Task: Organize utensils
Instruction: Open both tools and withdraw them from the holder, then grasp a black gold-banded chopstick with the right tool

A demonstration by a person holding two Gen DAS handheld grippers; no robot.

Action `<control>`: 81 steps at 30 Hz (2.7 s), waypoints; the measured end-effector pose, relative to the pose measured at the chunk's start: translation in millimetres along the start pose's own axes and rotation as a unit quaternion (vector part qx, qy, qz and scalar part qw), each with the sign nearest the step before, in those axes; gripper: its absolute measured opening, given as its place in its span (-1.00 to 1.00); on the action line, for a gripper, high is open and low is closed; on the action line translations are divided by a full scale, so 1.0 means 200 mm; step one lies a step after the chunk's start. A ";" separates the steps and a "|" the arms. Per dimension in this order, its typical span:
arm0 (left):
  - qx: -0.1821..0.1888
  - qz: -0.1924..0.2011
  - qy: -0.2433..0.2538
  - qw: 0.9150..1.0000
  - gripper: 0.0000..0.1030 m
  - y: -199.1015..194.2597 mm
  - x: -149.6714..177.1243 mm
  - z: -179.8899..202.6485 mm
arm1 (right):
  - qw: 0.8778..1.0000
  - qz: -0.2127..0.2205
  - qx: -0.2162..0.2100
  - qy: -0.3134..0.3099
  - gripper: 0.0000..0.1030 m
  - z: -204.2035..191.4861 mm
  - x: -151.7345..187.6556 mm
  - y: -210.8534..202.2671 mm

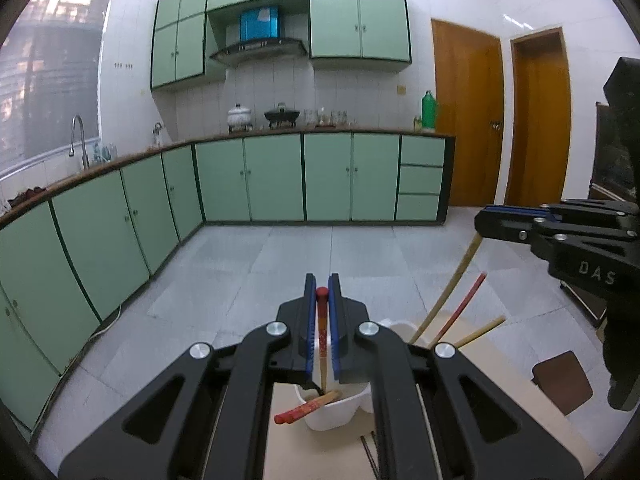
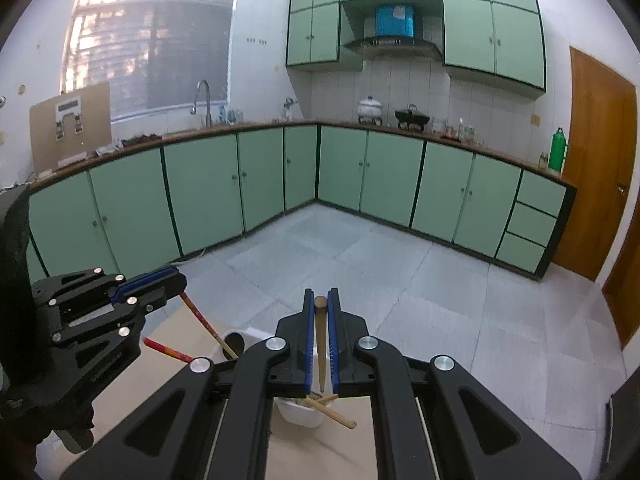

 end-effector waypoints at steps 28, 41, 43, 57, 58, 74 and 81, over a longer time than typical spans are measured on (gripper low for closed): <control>-0.002 -0.023 -0.057 0.998 0.61 -0.56 0.55 0.06 | 0.997 0.018 0.045 0.059 0.76 0.13 0.55 -0.50; -0.033 -0.156 -0.052 0.986 0.67 -0.54 1.18 0.07 | 0.990 -0.081 0.056 0.099 0.79 -0.04 1.28 -0.46; -0.039 -0.175 -0.053 0.982 0.67 -0.53 1.23 0.04 | 0.988 -0.098 0.046 0.107 0.76 -0.10 1.35 -0.43; -0.044 -0.224 -0.076 0.971 0.70 -0.53 1.46 -0.06 | 0.980 -0.175 0.023 0.088 0.29 -0.39 1.58 -0.27; -0.043 -0.225 -0.075 0.971 0.70 -0.52 1.46 -0.05 | 0.980 -0.179 0.023 0.085 0.29 -0.40 1.59 -0.26; -0.036 -0.233 -0.083 0.968 0.72 -0.51 1.49 -0.04 | 0.977 -0.188 0.062 0.076 0.22 -0.37 1.62 -0.25; -0.034 -0.236 -0.081 0.968 0.72 -0.50 1.49 -0.03 | 0.978 -0.179 0.033 0.103 -0.03 -0.38 1.64 -0.29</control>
Point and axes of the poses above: each gripper's, at about its wrist camera, not at the fingertips, and y roughly the way its jaws point, z to its right, x to its underside, the point moved 6 cm from there along y, roughly the way its jaws point, and after that the axes turned 7 degrees about y, right-handed, at the moved point
